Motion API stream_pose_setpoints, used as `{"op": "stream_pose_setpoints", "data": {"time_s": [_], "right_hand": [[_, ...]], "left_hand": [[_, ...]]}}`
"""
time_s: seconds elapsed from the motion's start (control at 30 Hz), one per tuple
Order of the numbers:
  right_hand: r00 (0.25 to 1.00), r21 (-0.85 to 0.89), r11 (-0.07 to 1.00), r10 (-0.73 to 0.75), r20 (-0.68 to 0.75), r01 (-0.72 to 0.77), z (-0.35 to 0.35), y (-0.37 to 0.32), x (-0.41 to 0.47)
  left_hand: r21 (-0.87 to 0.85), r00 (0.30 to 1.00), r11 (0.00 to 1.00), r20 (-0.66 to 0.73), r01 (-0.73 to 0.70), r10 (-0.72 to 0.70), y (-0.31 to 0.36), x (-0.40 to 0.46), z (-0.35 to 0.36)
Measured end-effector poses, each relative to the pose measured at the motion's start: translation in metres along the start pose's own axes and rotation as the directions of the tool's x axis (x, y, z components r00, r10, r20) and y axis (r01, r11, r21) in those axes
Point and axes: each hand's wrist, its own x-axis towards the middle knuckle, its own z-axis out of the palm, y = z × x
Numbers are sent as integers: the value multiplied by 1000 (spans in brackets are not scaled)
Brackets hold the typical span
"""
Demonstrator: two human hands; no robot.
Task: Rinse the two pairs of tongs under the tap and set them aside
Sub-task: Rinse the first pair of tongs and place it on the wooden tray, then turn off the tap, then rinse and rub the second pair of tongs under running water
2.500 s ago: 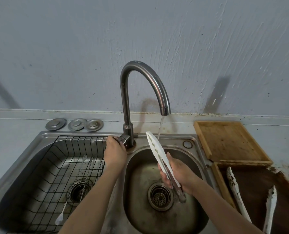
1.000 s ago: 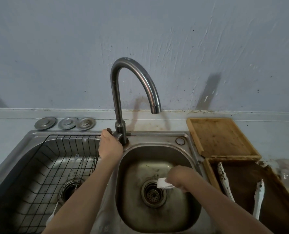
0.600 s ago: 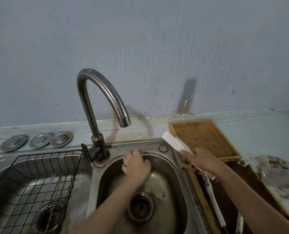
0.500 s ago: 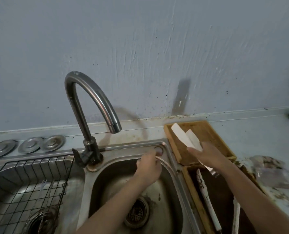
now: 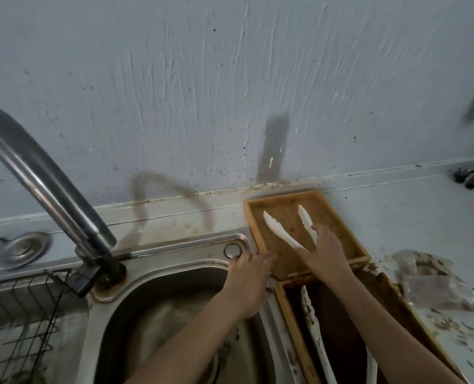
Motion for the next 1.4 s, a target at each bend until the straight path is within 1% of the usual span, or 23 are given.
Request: {"op": "stream_pose_setpoints", "data": {"time_s": [0.07, 0.17, 0.33, 0.4, 0.47, 0.57, 0.67, 0.73, 0.8, 0.93, 1.03, 1.13, 1.2, 1.27, 1.33, 1.4], "right_hand": [[999, 13, 1000, -9, -39, 10, 6, -2, 6], [998, 38, 999, 7, -60, -5, 13, -5, 15], [1000, 18, 1000, -17, 17, 17, 17, 2, 17], [998, 1, 998, -60, 9, 60, 9, 2, 10], [990, -10, 991, -132, -55, 132, -2, 2, -2], [962, -39, 973, -230, -149, 227, -21, 6, -34], [953, -64, 965, -262, -154, 255, -30, 16, -78], [961, -92, 965, -254, -111, 245, -31, 22, -106], [978, -149, 967, -210, -22, 204, -30, 28, -131], [983, -317, 941, -69, 168, 120, -24, 34, -164], [969, -413, 900, -33, 244, 135, -17, 36, -173], [963, -349, 931, -8, 270, 106, -14, 39, -172], [963, -321, 944, 19, 268, 71, -14, 40, -172], [976, -276, 960, 21, 219, 41, -16, 39, -171], [989, -149, 988, -21, 149, 43, -21, 26, -170], [994, -18, 997, -78, 79, 80, -29, 7, -167]], "left_hand": [[-13, 1000, 1000, -6, 0, 0, 0, 2, 0], [-20, 1000, 1000, -8, -11, 10, -1, 2, -2], [18, 999, 999, 32, -26, 25, 2, -5, -3], [23, 999, 999, 43, -24, 23, 5, -8, -4], [19, 999, 999, 41, -35, 34, 6, -12, -3], [20, 995, 995, 10, -97, 97, 8, -29, 2], [15, 981, 982, -35, -190, 191, 13, -52, 10], [26, 971, 972, -33, -236, 236, 17, -64, 16], [52, 968, 966, 3, -253, 253, 24, -72, 18], [92, 964, 966, 136, -241, 228, 34, -88, 13], [110, 963, 967, 165, -230, 211, 38, -96, 10], [115, 963, 969, 183, -219, 196, 41, -101, 6], [82, 967, 974, 169, -209, 193, 40, -105, 1], [44, 976, 980, 109, -193, 187, 37, -109, -4], [5, 985, 985, 11, -173, 173, 29, -115, -16], [-45, 987, 988, -57, -151, 148, 22, -118, -30]]}}
